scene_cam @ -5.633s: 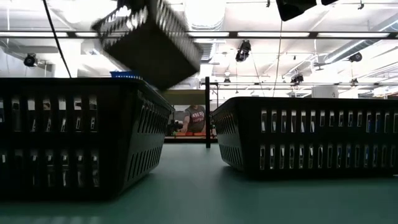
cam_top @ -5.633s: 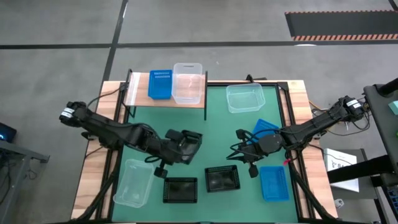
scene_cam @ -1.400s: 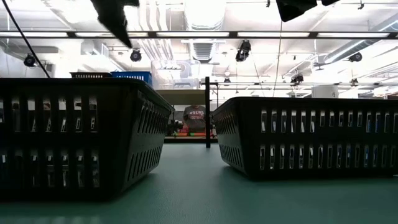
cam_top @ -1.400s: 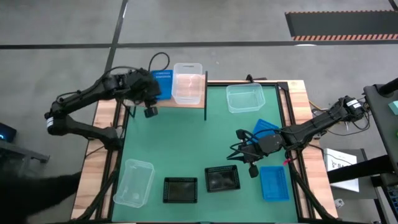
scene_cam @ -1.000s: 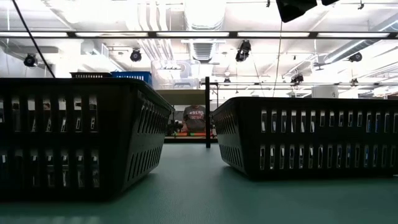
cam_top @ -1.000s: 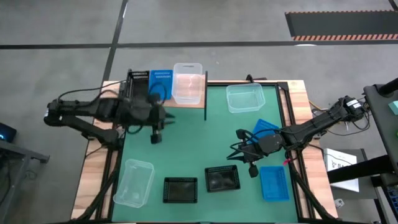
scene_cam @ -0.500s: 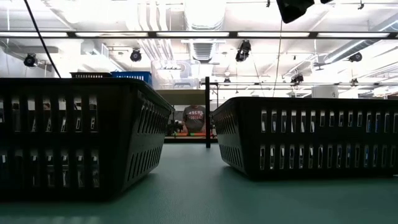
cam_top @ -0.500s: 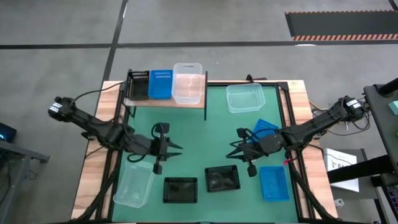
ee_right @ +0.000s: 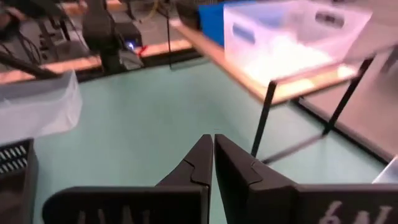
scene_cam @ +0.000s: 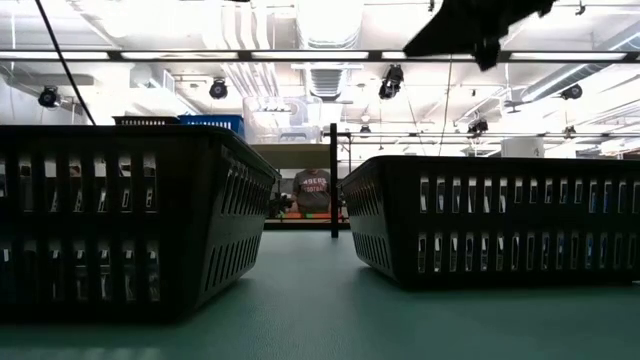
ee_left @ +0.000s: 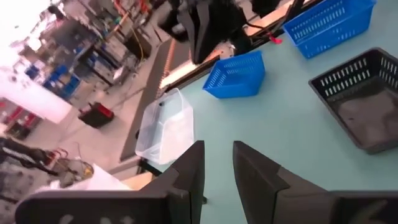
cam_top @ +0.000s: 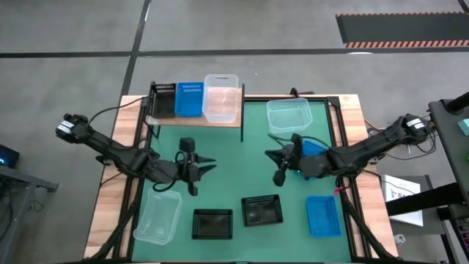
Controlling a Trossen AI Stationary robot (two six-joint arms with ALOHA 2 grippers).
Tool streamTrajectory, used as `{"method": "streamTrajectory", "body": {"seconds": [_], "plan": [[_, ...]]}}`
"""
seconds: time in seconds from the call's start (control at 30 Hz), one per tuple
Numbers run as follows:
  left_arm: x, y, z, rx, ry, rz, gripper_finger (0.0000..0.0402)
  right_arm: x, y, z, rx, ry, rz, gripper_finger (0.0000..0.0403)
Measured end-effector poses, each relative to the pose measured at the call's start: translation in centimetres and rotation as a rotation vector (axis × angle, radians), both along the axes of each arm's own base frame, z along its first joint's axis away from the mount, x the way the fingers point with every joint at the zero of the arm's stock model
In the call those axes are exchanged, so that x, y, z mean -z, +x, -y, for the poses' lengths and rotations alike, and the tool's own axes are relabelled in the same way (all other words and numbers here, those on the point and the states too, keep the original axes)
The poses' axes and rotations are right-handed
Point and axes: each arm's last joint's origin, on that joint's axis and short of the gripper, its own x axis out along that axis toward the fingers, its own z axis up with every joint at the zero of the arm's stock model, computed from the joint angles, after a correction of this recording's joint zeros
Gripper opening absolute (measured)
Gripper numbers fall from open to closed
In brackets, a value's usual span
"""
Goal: Stack baskets on shelf by color
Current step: Stack the top transparent on top of the transparent bin on the shelf
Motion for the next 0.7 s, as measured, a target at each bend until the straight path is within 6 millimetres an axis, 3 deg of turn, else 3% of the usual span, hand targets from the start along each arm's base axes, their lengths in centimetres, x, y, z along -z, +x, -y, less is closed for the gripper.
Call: {"method": "streamTrajectory", "body": {"seconds": [0.2, 0.4, 0.7], "plan": [[0.4, -0.2, -0.1, -0.002, 0.027, 0.005, 0.0067, 2.2, 1.5, 0.2, 0.077, 0.077, -0.033, 0.0009], [0.3, -0.3, -0.4, -0.092, 0.123, -0.002, 0.0067, 2.2, 1.7, 1.6, 0.159, 0.177, 0.007, 0.0016], [-0.5, -1.5, -1.2, -0.186, 0.179, 0.030, 0.0067, 1.0, 1.2, 4.8, 0.286, 0.285, -0.058, 0.0103]]}}
